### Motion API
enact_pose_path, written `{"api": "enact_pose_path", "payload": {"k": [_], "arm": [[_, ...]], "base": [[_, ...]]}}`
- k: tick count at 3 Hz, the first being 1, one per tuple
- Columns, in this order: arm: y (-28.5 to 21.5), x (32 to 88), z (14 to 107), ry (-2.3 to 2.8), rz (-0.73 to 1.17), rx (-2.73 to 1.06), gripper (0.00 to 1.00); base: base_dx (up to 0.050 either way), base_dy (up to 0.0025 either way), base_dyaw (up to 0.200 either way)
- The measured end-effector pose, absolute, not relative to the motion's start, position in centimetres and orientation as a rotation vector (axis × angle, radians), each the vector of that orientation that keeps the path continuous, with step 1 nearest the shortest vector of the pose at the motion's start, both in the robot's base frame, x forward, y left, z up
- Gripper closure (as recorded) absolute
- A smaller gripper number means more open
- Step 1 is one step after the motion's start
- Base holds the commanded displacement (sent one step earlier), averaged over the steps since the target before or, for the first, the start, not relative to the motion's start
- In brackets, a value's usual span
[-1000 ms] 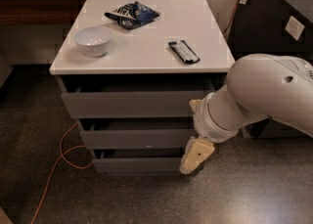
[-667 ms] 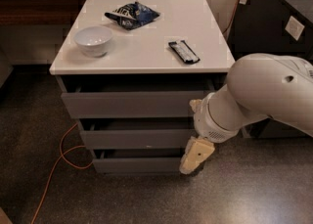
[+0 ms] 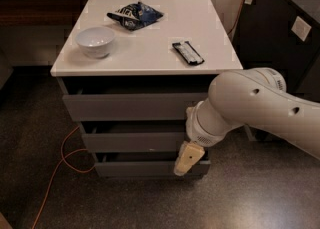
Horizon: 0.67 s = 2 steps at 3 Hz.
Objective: Place rxbar blueberry into middle drawer
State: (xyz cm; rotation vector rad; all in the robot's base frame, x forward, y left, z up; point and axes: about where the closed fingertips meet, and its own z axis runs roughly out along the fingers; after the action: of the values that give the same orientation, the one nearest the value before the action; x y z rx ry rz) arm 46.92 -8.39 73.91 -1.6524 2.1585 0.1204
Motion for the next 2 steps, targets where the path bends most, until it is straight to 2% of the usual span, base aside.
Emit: {"api": "enact_pose_path", "payload": {"k": [2], "arm": [[-7.6,48.8,69.6,2.178,0.139,-1.627,0.00]], "base": [[0.000,0.00000,0.000]]}}
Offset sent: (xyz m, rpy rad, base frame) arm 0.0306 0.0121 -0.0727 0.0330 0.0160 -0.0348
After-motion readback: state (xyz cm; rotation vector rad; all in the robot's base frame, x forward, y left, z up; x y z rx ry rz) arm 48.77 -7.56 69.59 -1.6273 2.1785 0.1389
